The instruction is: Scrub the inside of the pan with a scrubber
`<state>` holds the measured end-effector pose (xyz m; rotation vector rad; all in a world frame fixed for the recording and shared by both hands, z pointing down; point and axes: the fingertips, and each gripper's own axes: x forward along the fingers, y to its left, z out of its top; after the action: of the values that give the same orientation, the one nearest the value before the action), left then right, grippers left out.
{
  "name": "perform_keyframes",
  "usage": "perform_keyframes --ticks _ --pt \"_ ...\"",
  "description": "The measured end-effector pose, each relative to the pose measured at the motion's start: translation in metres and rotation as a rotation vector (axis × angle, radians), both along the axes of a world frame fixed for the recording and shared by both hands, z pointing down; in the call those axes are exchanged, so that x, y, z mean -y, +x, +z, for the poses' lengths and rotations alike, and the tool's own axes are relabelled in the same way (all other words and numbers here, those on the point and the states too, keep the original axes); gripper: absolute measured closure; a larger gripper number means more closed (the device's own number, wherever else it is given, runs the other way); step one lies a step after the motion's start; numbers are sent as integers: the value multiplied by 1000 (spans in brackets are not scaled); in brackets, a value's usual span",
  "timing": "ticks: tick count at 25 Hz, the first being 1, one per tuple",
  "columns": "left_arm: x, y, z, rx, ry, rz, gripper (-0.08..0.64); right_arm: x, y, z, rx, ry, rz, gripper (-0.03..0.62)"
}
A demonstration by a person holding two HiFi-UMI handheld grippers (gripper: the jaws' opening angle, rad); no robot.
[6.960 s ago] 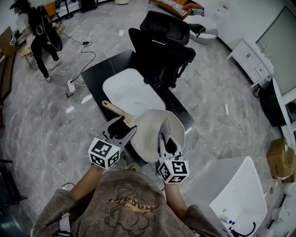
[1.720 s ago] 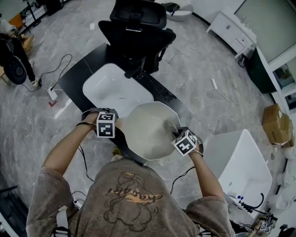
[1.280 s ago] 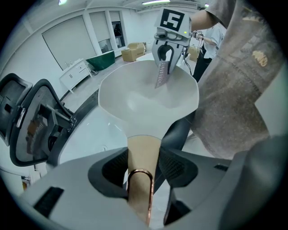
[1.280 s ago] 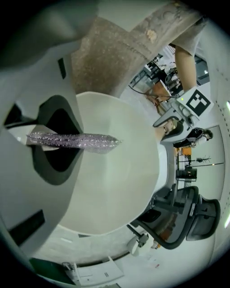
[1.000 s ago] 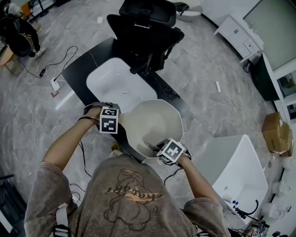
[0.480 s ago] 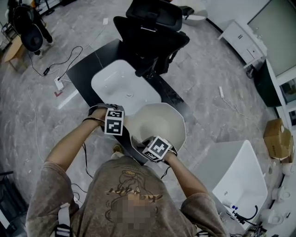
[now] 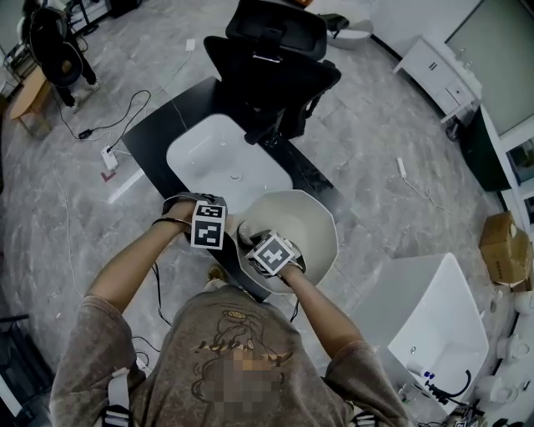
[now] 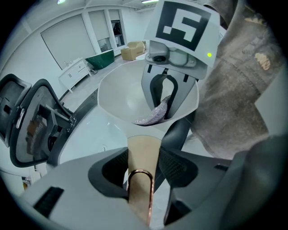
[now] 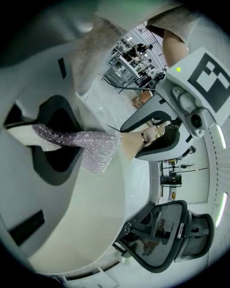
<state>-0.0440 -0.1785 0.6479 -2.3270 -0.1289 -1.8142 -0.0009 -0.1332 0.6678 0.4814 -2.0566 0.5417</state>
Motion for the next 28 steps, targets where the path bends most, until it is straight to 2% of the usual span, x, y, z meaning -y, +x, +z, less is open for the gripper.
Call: perform_keyframes --ticks 4,9,12,22,28 --pt "-1 0 0 -4 3 3 336 19 6 16 -101 106 9 514" --pt "-4 0 -2 -5 8 8 336 43 39 40 -274 276 25 511" --pt "-3 0 -2 -9 10 9 336 59 63 47 -346 331 41 509" --pt "-5 1 -2 -22 -1 5 336 68 113 46 -403 298 60 508" --pt "-6 0 -1 -24 -3 0 336 58 143 48 -456 233 48 508"
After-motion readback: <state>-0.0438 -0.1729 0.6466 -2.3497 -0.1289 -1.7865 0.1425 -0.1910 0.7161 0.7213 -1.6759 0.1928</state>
